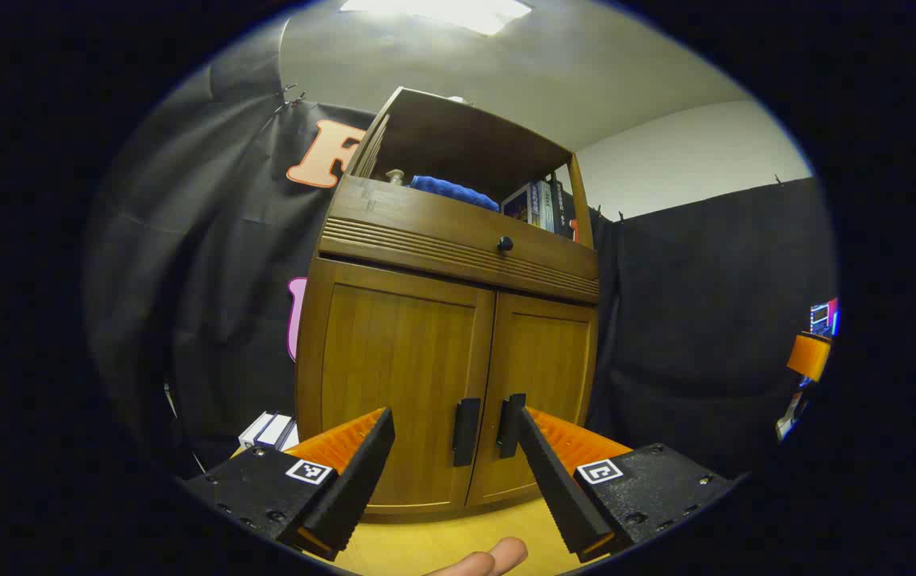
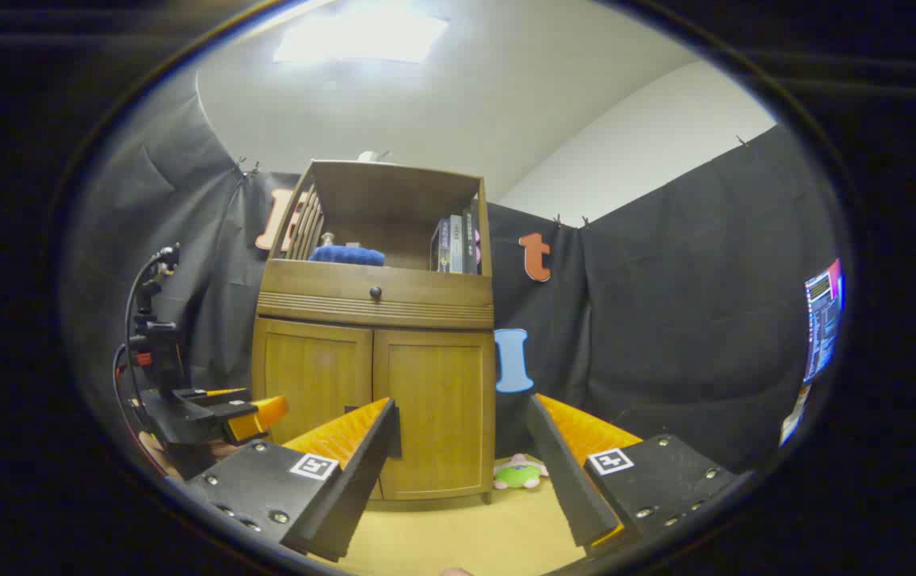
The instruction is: Open the right door of the double-door shoe cabinet with the right hand, and open the left door with the left hand.
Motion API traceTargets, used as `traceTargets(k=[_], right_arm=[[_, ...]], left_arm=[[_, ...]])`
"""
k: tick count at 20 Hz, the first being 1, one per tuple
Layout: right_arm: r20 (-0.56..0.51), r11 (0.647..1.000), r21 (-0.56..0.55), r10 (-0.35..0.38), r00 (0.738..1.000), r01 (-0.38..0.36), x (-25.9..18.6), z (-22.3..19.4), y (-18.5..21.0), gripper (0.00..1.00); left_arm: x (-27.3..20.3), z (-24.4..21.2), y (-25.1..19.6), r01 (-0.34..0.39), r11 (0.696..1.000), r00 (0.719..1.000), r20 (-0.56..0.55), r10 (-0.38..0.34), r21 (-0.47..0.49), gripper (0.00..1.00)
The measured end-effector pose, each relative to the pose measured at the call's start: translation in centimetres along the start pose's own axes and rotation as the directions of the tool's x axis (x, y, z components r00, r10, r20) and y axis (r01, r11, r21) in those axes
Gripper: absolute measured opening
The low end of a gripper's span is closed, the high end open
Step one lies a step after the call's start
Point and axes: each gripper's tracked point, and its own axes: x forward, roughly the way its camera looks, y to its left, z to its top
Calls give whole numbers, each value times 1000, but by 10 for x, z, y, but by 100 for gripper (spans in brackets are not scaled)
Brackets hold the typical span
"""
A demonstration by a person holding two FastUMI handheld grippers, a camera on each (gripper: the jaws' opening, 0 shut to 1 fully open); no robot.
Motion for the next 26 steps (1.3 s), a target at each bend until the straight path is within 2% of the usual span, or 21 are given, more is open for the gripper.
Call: traceTargets(k=[1,3,4,5,6,7,8,10,11,12,14,15,18,19,20,21,22,26], right_arm=[[4,1000,1,5,1000,-5,-4,0,1,93],[6,1000,-7,5,1000,-5,-7,1,-1,93],[1,1000,-11,0,1000,0,-8,0,-2,97],[-2,1000,-16,-2,1000,2,-7,-2,-2,98],[-2,1000,-18,0,1000,0,-7,-3,-2,97],[-5,1000,-16,2,1000,-3,-6,-4,-2,97],[-6,1000,-12,6,1000,-6,-7,-6,-1,93],[-7,1000,-4,9,1000,-9,-10,-7,-2,100],[-7,1000,-5,9,1000,-9,-10,-8,-2,93],[-6,1000,-9,9,1000,-9,-11,-7,-3,98],[-4,1000,-12,1,1000,-1,-11,-4,-5,98],[0,1000,-11,0,1000,0,-11,-3,-6,93],[14,1000,-9,0,1000,0,-11,-1,-8,93],[14,1000,-14,1,1000,-1,-10,-3,-7,98],[8,1000,-20,1,1000,-1,-7,-5,-8,93],[2,1000,-28,2,1000,-2,-3,-10,-8,93],[-6,999,-36,2,1000,-2,3,-14,-8,97],[-56,998,-68,6,998,-10,42,-42,-7,97]], left_arm=[[-1,2,-3,12,1000,1000,11,-12,4,99],[-3,8,-9,21,1000,999,34,-21,22,95],[-5,5,-9,22,999,999,37,-23,27,92],[-4,5,-11,23,999,999,37,-24,27,95],[-5,4,-12,25,999,999,34,-26,29,92],[-4,4,-14,26,999,999,34,-27,31,95],[-3,2,-14,26,999,999,31,-27,33,95],[-2,0,-16,25,999,999,24,-26,39,95],[-2,0,-17,27,999,999,23,-28,37,95],[-1,0,-18,33,999,999,26,-34,33,95],[-1,0,-20,39,999,999,27,-40,34,95],[-1,0,-19,37,999,999,27,-38,36,92],[-2,-1,-19,29,999,999,24,-30,37,95],[-3,-1,-18,27,999,999,23,-28,38,95],[-2,-2,-18,24,999,1000,17,-24,38,95],[-1,-3,-17,22,999,1000,13,-23,37,95],[-1,-4,-17,22,999,1000,9,-22,35,95],[1,-1,-15,25,999,1000,16,-25,36,95]])
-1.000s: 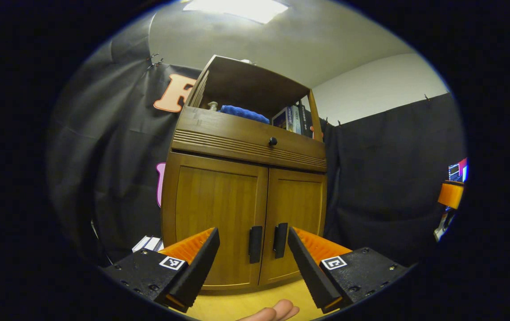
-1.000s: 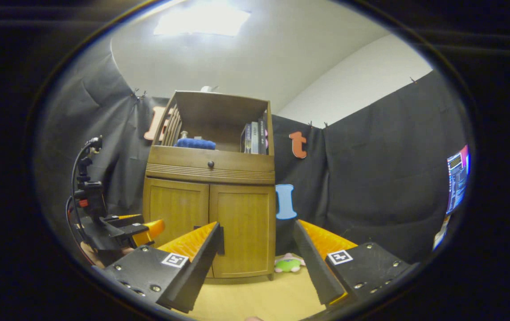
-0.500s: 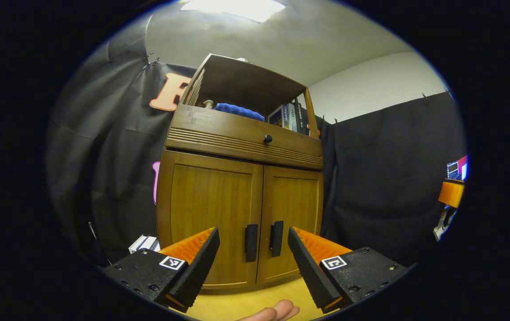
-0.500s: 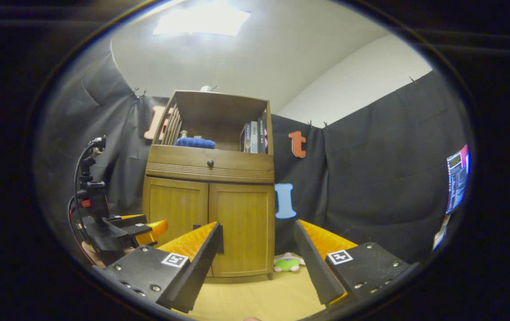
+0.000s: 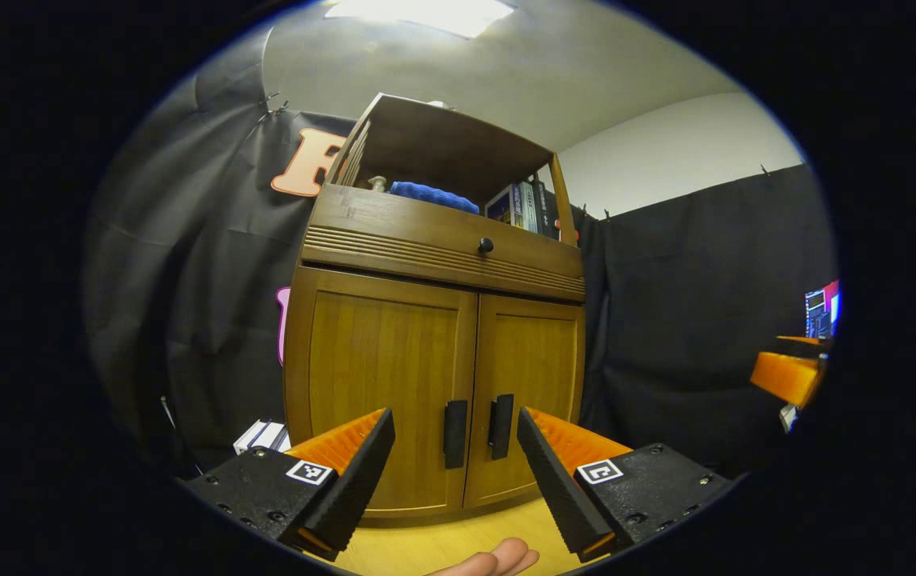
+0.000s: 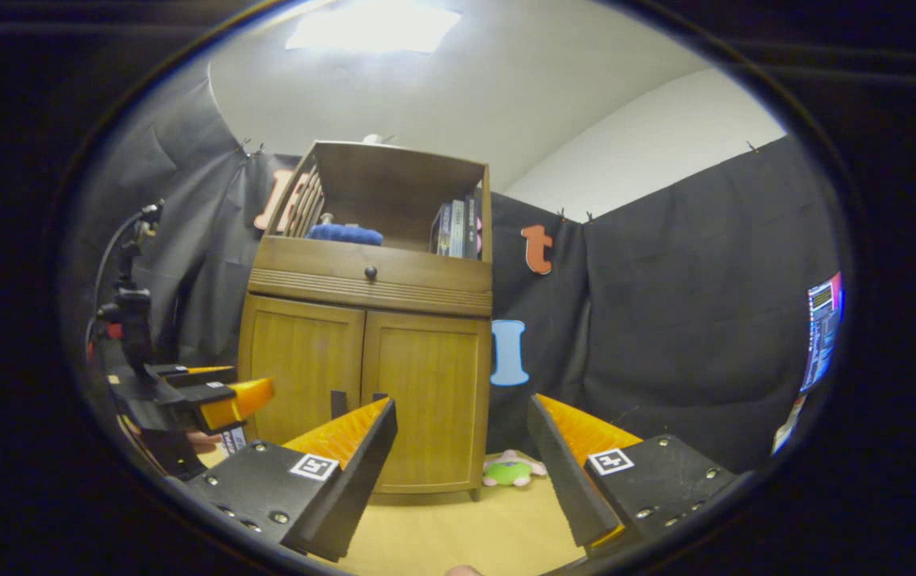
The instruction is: Open the right door of the double-door shoe cabinet with the right hand, and open the left door with the left hand.
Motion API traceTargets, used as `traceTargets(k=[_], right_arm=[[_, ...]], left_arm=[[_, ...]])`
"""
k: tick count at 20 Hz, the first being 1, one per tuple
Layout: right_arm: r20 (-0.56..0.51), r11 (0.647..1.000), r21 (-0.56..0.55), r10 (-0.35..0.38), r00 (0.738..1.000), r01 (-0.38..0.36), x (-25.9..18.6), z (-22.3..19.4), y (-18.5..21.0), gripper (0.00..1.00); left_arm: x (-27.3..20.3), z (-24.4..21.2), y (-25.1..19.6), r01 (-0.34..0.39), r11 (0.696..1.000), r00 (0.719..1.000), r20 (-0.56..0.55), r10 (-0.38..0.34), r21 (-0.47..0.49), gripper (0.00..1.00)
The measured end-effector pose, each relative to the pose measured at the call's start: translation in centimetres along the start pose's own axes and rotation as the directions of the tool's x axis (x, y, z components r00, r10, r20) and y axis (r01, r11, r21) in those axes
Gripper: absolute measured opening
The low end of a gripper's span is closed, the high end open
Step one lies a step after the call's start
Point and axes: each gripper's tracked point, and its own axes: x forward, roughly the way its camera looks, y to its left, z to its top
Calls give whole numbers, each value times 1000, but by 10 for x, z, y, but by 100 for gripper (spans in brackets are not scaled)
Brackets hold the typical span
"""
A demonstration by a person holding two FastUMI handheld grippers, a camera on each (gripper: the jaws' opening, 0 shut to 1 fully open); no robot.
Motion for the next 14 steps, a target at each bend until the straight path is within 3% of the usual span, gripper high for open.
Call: traceTargets(k=[1,2,3,4,5,6,10,11,13,14], right_arm=[[-12,1000,-1,13,1000,-13,14,-8,4,94],[-22,1000,0,29,999,-29,26,-15,9,98],[-29,999,1,42,999,-42,40,-23,13,94],[-37,999,4,49,998,-49,53,-29,16,98],[-45,998,8,61,997,-60,66,-36,19,94],[-51,997,13,71,996,-71,77,-41,23,98],[-64,993,13,119,991,-118,123,-57,48,98],[-74,992,24,129,989,-128,136,-64,57,94],[-120,985,83,162,979,-153,159,-87,80,100],[-145,977,117,192,971,-176,168,-98,93,98]], left_arm=[[1,1,2,-2,1000,1000,2,2,-2,95],[3,0,5,-6,1000,1000,2,6,-4,95],[5,0,9,-16,1000,1000,-3,16,-9,95],[8,-3,14,-28,999,1000,-9,28,-18,95],[11,-5,19,-42,999,999,-13,41,-25,95],[15,-6,22,-51,998,999,-20,50,-25,92],[28,-19,36,-83,996,994,-72,80,-31,95],[31,-20,42,-96,995,992,-81,94,-28,95],[34,-21,51,-118,993,990,-85,115,-27,95],[34,-20,52,-118,993,990,-84,116,-23,95]])
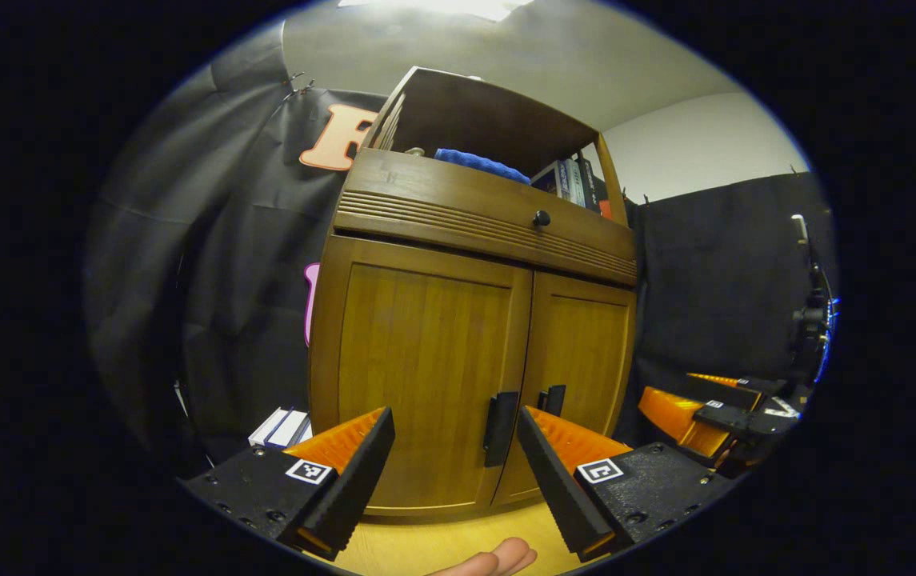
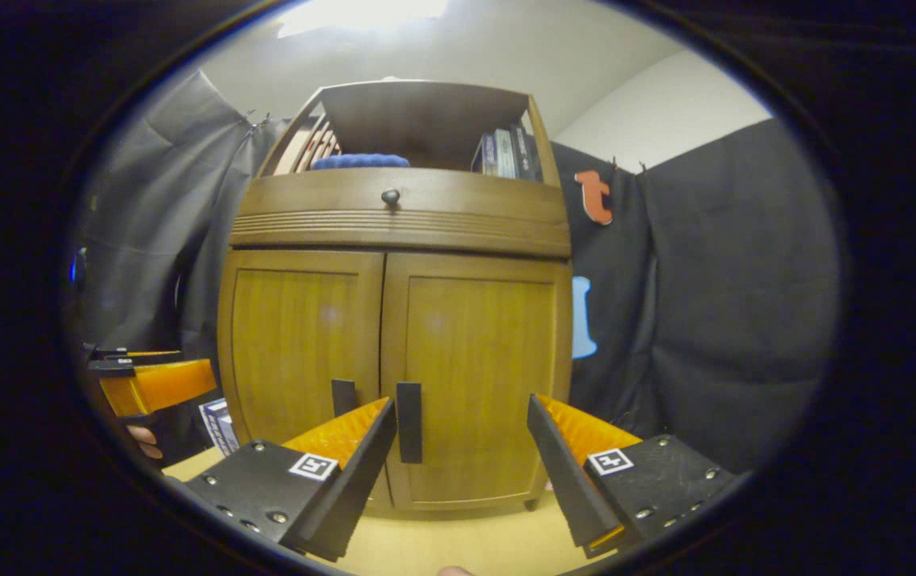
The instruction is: Open the right door of the double-door shoe cabinet with the right hand, and open the left door with the left hand.
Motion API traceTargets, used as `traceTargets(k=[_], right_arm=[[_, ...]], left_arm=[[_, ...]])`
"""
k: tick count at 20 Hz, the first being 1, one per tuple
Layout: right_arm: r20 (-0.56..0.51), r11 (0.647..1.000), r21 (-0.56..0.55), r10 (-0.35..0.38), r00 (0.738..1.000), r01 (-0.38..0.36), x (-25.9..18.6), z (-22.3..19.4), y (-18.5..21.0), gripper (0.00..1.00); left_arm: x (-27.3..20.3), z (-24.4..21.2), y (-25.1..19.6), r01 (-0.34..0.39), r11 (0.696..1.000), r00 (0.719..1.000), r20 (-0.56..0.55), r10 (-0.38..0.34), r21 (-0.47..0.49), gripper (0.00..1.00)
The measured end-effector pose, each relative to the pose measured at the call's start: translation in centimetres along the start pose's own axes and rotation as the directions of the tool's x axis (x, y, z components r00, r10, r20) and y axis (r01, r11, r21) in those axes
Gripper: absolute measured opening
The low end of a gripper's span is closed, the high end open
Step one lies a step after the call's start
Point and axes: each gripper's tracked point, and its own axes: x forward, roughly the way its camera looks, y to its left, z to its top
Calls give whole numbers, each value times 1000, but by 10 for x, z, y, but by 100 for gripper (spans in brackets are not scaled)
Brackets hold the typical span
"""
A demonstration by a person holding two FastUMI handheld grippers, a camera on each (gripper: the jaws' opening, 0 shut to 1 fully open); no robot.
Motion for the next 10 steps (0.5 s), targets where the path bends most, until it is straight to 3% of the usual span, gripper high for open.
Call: traceTargets(k=[2,3,5,7,9,10], right_arm=[[-35,998,15,54,998,-53,26,-15,19,94],[-36,999,6,42,998,-42,38,-20,19,100],[-49,1000,-11,12,999,-13,62,-31,16,98],[-65,999,14,53,996,-52,86,-38,30,94],[-107,996,33,90,990,-87,106,-52,43,98],[-118,997,22,73,990,-71,113,-59,42,94]], left_arm=[[1,2,5,-1,1000,1000,5,1,9,95],[2,2,7,-3,1000,1000,4,3,19,95],[6,1,11,-9,999,1000,1,9,35,95],[9,0,16,-22,999,1000,-4,22,37,95],[15,-3,21,-31,999,999,-14,31,29,95],[17,-3,23,-34,999,999,-16,35,25,95]])
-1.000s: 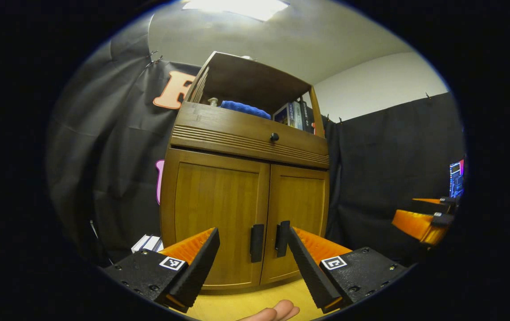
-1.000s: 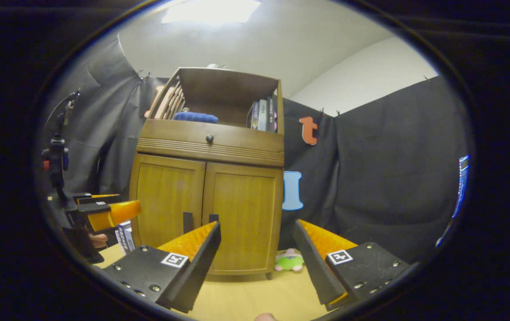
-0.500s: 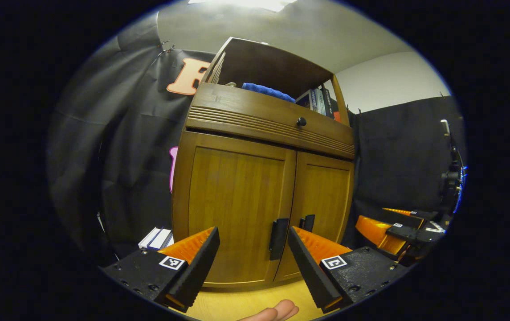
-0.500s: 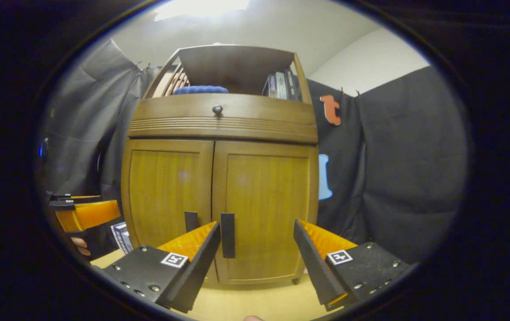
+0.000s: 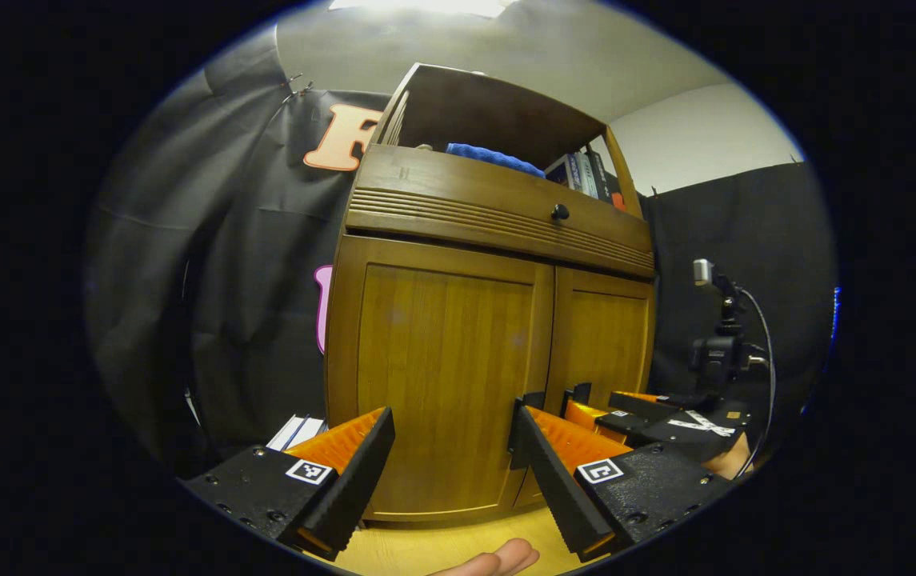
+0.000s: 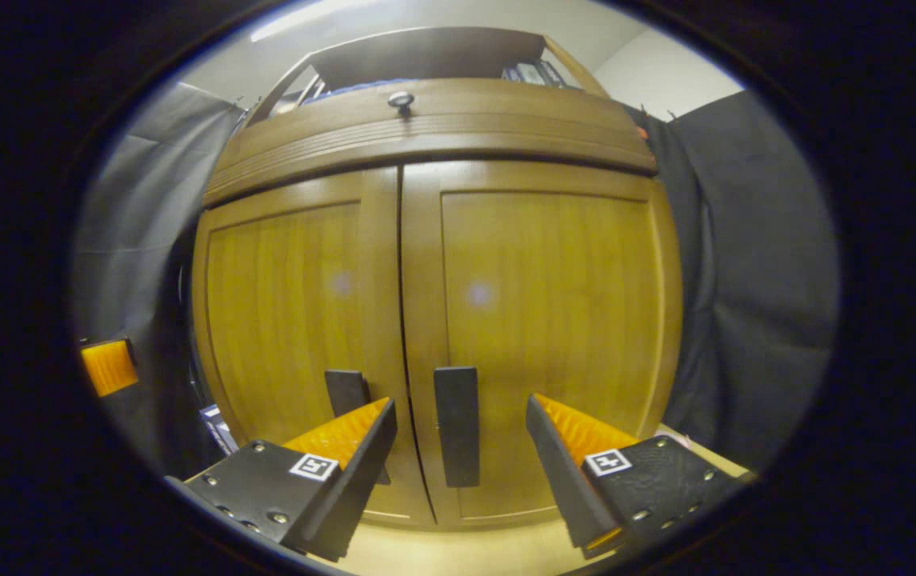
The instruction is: Open the right door of the double-door shoe cabinet with the right hand, and open the left door with the left hand.
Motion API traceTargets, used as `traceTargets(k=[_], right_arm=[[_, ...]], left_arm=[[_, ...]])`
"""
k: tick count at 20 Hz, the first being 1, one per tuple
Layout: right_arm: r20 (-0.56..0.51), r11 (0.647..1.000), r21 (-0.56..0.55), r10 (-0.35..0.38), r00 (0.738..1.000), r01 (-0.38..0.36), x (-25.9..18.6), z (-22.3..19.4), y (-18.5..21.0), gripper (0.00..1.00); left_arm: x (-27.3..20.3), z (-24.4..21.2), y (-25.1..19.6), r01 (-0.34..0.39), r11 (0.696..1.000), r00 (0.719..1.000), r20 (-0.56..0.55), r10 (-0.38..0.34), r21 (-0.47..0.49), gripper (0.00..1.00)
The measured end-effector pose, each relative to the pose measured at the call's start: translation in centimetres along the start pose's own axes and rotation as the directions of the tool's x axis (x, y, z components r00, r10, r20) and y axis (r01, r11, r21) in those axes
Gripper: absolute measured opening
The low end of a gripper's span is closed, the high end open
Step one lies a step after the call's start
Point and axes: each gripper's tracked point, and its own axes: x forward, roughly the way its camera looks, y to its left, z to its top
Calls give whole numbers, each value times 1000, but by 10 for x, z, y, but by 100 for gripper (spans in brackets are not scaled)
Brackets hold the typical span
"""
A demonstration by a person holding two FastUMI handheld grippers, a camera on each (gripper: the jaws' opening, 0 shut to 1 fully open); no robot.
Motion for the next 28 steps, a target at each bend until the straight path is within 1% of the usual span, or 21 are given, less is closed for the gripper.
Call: traceTargets(k=[1,3,4,5,6,8,9,10,12,13,14,15,16,17,18,19,20,21,23,24,28], right_arm=[[-12,999,-9,-42,999,42,9,-8,-4,78],[-28,1000,18,-20,999,21,24,-15,3,48],[-25,1000,15,-15,1000,16,31,-14,3,40],[-16,1000,5,12,1000,-12,22,-13,5,43],[-12,1000,10,26,1000,-26,33,-17,5,29],[-8,998,25,59,998,-59,24,-16,3,29],[-7,997,41,68,998,-67,21,-18,4,21],[-3,996,37,80,997,-80,15,-17,2,21],[3,995,31,96,995,-96,0,-16,-3,21],[1,994,36,106,994,-106,-8,-16,-4,25],[-1,992,38,121,993,-121,-15,-16,-6,21],[-3,990,43,135,991,-135,-23,-15,-9,21],[-8,988,49,149,989,-148,-29,-15,-12,21],[-10,986,55,158,987,-157,-35,-15,-17,21],[-18,985,57,165,986,-163,-40,-15,-19,21],[-22,984,63,168,985,-167,-45,-15,-21,25],[-29,984,62,170,985,-168,-49,-15,-23,21],[-35,984,59,171,985,-168,-53,-15,-26,21],[-42,985,52,168,985,-166,-61,-15,-30,21],[-42,985,54,168,985,-165,-65,-15,-32,21],[-36,983,67,172,984,-170,-77,-14,-41,21]], left_arm=[[3,-1,2,-5,1000,1000,-4,5,-3,95],[9,-7,3,-6,1000,1000,-22,6,-12,95],[10,-9,0,1,1000,1000,-31,-1,-18,95],[12,-11,-3,8,1000,999,-40,-9,-17,92],[13,-13,-5,13,1000,999,-46,-14,-13,95],[14,-15,-8,16,1000,999,-52,-16,-5,95],[14,-16,-9,16,1000,999,-52,-16,-4,95],[12,-16,-11,17,1000,999,-49,-17,-6,95],[11,-19,-16,24,999,998,-56,-25,-24,95],[10,-22,-19,30,999,997,-66,-32,-36,96],[9,-24,-22,38,999,996,-76,-41,-39,95],[9,-27,-25,47,998,996,-81,-49,-33,92],[9,-27,-27,52,999,996,-78,-53,-16,95],[9,-26,-28,49,999,996,-75,-49,5,92],[6,-28,-28,46,999,996,-71,-45,23,96],[6,-28,-30,46,998,997,-63,-44,32,95],[4,-26,-34,47,998,998,-54,-45,36,93],[3,-26,-37,51,998,998,-47,-49,41,96],[-1,-26,-43,56,997,998,-40,-53,57,95],[-2,-26,-46,59,996,998,-37,-57,65,92],[-4,-31,-56,75,993,996,-44,-71,94,92]])
